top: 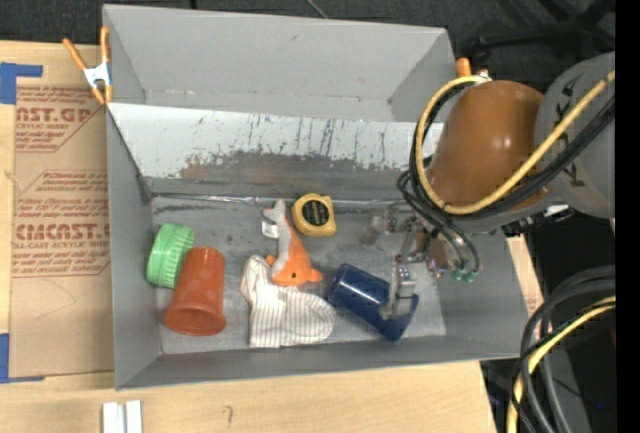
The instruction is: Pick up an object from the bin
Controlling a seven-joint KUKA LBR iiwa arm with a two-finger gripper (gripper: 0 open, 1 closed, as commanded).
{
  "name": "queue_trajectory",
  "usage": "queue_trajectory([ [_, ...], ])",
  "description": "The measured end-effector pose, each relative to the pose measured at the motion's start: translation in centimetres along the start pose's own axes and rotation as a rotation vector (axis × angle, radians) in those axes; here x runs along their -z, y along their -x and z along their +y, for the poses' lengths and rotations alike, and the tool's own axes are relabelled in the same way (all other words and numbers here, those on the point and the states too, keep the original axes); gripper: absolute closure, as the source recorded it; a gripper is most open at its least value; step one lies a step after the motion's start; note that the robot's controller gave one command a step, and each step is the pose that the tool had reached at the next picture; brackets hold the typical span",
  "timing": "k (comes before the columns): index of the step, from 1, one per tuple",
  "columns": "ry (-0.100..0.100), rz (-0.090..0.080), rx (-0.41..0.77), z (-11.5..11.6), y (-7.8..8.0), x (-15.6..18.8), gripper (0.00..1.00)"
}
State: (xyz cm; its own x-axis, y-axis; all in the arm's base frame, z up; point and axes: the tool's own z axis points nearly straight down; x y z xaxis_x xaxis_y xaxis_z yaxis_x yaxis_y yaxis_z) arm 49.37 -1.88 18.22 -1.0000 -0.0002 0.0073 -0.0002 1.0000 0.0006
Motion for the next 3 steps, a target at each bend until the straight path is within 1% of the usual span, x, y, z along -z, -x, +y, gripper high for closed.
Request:
queue_trajectory([
  [1,-0.001,-0.008,0.001,0.0,0.2,0.4,0.0],
  [2,-0.001,-0.015,0.009,-0.8,0.3,-4.8,0.0],
  [3,0.0,-0.006,-0.032,-0.5,-0.9,-9.6,1.0],
])
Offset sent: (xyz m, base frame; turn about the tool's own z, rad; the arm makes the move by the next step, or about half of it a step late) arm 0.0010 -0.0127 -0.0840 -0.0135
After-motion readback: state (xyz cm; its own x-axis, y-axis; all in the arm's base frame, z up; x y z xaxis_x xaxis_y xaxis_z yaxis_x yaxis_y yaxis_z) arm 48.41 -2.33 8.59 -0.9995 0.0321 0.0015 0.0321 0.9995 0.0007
